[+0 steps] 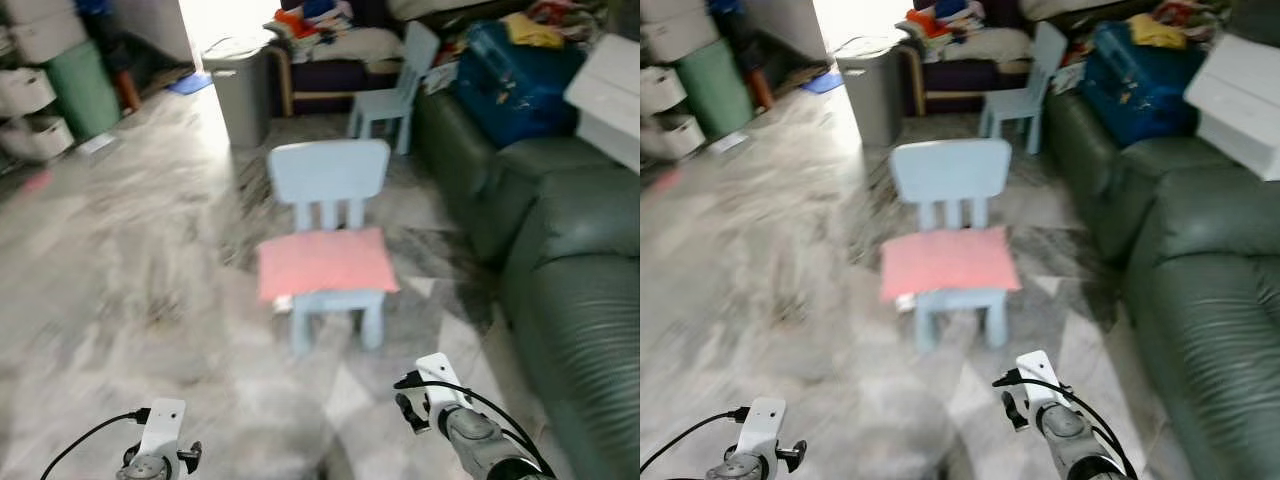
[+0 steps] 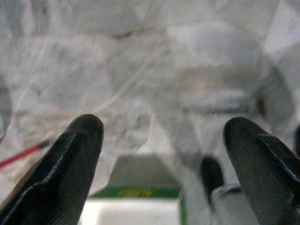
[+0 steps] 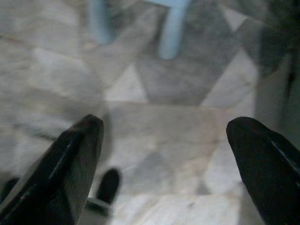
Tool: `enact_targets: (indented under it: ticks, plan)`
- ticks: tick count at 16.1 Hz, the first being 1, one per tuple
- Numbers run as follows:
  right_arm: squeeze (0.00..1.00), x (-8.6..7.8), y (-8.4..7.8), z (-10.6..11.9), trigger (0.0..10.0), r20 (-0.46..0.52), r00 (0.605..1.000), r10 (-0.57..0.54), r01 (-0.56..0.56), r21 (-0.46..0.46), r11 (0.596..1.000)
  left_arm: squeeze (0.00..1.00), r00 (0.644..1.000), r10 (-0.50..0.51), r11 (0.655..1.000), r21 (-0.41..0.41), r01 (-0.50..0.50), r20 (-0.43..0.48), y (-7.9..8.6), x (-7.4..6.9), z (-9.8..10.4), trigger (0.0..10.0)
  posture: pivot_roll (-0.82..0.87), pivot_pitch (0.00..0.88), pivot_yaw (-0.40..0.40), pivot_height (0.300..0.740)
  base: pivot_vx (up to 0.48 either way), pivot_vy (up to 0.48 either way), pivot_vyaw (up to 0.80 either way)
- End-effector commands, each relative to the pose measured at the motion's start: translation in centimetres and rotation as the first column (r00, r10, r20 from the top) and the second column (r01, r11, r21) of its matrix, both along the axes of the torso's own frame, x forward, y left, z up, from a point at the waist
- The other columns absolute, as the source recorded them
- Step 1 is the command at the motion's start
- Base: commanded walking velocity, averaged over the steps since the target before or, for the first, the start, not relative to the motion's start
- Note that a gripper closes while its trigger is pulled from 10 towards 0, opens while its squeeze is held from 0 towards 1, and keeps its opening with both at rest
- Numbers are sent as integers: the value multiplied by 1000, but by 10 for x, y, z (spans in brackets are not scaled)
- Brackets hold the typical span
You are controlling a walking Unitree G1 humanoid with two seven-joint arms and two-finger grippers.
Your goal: Move the pillow to the sofa
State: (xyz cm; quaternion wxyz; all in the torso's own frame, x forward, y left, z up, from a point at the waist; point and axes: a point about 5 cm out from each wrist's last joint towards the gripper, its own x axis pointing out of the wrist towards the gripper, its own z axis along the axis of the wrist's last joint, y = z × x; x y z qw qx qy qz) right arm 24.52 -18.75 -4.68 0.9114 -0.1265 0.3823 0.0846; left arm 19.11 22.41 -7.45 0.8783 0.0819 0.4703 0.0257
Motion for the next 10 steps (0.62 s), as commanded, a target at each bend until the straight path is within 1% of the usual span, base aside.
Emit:
enact_targets:
  ticks: [1,4,10]
  plan:
    - [0,4,2,3,10000,16,1000,-1,1,7,1000,0,1000,-2,1000,12,2,-1,3,-1,0,10000,-48,0,32,740,480,0,0]
    - [0,4,2,3,10000,15,1000,5,-5,4,1000,0,1000,9,1000,6,-9,1,3,-1,0,10000,-48,0,32,740,476,0,0]
    - [0,4,3,3,10000,17,1000,12,-12,1,1000,0,1000,-3,1000,9,3,3,2,0,1,10000,-48,0,31,740,467,0,0]
